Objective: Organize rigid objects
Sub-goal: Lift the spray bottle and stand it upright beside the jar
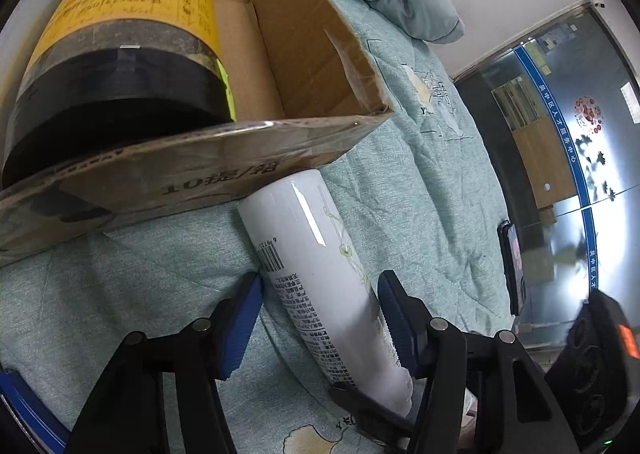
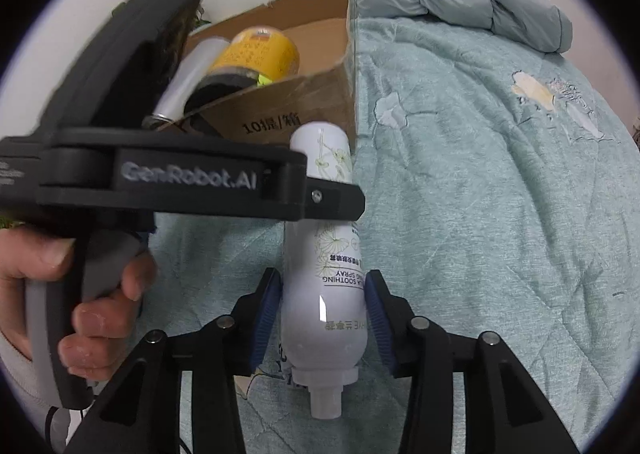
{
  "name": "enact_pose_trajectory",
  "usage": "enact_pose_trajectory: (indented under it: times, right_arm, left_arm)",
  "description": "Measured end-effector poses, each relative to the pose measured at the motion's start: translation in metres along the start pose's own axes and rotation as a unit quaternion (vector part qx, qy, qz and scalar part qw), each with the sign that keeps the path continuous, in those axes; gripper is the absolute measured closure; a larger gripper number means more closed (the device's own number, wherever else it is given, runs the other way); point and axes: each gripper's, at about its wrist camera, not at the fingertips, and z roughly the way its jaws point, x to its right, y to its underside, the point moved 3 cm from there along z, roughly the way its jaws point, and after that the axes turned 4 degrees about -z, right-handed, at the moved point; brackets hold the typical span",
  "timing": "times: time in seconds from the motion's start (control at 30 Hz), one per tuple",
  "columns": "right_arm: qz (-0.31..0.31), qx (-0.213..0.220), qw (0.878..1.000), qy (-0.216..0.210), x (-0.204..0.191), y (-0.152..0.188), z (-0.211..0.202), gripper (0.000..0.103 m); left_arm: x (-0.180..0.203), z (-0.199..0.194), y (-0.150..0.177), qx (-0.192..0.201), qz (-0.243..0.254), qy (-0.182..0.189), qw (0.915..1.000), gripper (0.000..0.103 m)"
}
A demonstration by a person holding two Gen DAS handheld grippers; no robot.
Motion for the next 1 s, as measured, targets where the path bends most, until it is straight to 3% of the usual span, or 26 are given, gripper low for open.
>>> enact_pose_trajectory:
  times: [0.07, 0.2, 0.5, 0.6, 0.8, 1.0]
  right_arm:
    - [0.009, -0.015, 1.0, 0.006, 0.0, 0.003, 0.013, 0.059]
    - [0.008, 0.006, 1.0, 0.025, -0.011, 0.004, 0.0, 0.06]
    - [-0.019, 0.072, 0.996, 0.045, -0.046, -0.004, -0.063, 0.06]
    - [-0.024, 0.103, 0.993, 0.049, -0.052, -0.02, -0.078, 0.06]
    - [-0.039, 0.142, 0.988, 0.049, -0.059, -0.062, -0.081, 0.06]
    - [-0.037, 0.143, 0.989, 0.025, -0.051, -0.119, -0.06, 0.06]
  left_arm:
    - [0.0, -0.002, 0.002, 0.0, 0.004, 0.006, 1.0, 0.051]
    - [0.0, -0.016, 0.005, 0.004, 0.008, 0.035, 0.9993, 0.051]
    - [0.029, -0.092, 0.009, 0.076, 0.045, 0.065, 0.994, 0.051]
    - [0.036, -0.117, -0.006, 0.094, 0.057, 0.074, 0.9912, 0.051]
    - [0.04, -0.157, -0.057, 0.12, 0.084, 0.046, 0.9881, 0.051]
    - [0.03, -0.173, -0.12, 0.122, 0.091, 0.018, 0.9881, 0.052]
